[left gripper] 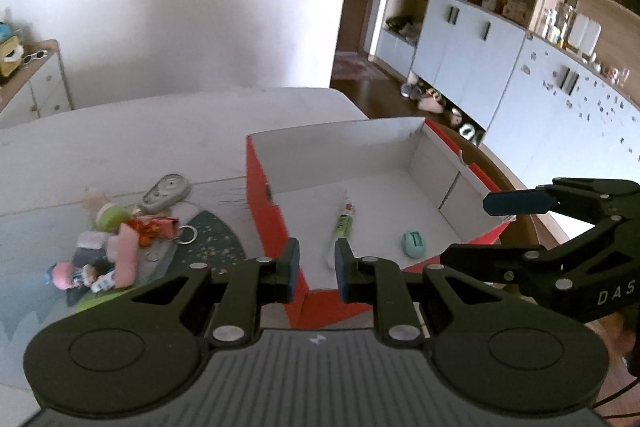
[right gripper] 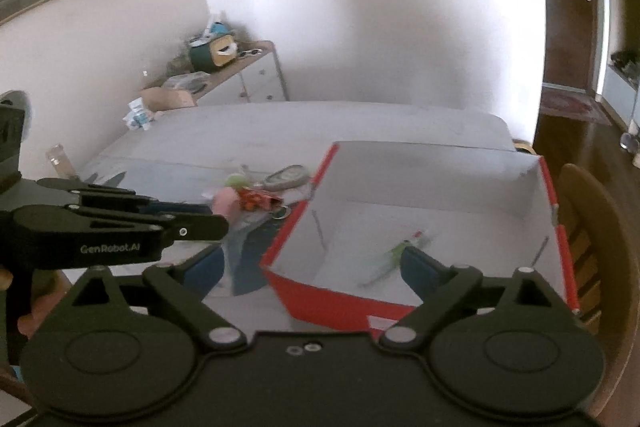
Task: Organize rigid objects
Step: 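Withdraw both tools from the box back toward the pile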
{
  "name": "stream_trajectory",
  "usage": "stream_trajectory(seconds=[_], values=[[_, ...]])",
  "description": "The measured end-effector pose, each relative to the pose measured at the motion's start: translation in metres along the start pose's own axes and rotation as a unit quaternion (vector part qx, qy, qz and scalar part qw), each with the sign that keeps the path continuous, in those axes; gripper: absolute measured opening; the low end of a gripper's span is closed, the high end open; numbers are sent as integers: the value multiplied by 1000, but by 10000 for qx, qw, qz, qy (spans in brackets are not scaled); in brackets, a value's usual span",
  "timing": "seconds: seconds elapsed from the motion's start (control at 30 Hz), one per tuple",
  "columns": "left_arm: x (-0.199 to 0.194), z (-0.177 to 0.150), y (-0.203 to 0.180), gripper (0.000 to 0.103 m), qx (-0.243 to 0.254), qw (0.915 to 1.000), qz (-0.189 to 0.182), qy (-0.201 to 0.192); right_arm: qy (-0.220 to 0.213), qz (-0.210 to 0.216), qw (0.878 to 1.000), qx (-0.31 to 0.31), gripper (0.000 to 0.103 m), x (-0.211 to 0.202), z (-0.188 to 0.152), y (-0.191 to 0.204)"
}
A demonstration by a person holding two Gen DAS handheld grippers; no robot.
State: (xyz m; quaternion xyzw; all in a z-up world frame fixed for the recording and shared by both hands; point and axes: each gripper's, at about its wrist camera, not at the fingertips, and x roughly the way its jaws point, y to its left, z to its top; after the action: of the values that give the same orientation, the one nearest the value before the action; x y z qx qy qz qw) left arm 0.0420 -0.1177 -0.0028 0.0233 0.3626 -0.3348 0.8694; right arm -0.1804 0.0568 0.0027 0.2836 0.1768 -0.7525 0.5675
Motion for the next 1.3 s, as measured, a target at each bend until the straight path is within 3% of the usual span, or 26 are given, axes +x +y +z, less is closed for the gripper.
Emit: stream_trajectory(seconds=[0.17, 0.27, 0.3, 0.33, 0.47, 0.77, 1.07, 1.3], values=[[-18, -11, 20, 21, -221, 9996, 78, -127, -7, 128, 9999, -34, 98, 4, -3, 24], [-27, -17, 36, 49, -344, 9991, 128, -235, -50, 152, 9999, -44, 98, 7, -5, 41], [-31, -19, 42, 65, -367, 9987, 156, -309, -58, 146, 9999, -41, 98, 8, -5, 45], [-35, -22, 48, 69, -365, 9983, 202, -407, -62, 135, 9999, -33, 99, 9, -6, 50], [-44, -25, 73, 70, -365, 9980, 167, -485, -74, 84, 9999, 13, 99, 16, -5, 73], [-51, -28, 154, 82, -578, 9952, 417, -674, 44, -131, 9998, 171, 102, 50, -3, 124], [-26, -30, 223, 82, -529, 9956, 615, -459, 283, -590, 9966, 510, 102, 97, -5, 162], [8, -37, 255, 82, -573, 9969, 530, -86, 664, -949, 9921, 487, 102, 140, -10, 182]])
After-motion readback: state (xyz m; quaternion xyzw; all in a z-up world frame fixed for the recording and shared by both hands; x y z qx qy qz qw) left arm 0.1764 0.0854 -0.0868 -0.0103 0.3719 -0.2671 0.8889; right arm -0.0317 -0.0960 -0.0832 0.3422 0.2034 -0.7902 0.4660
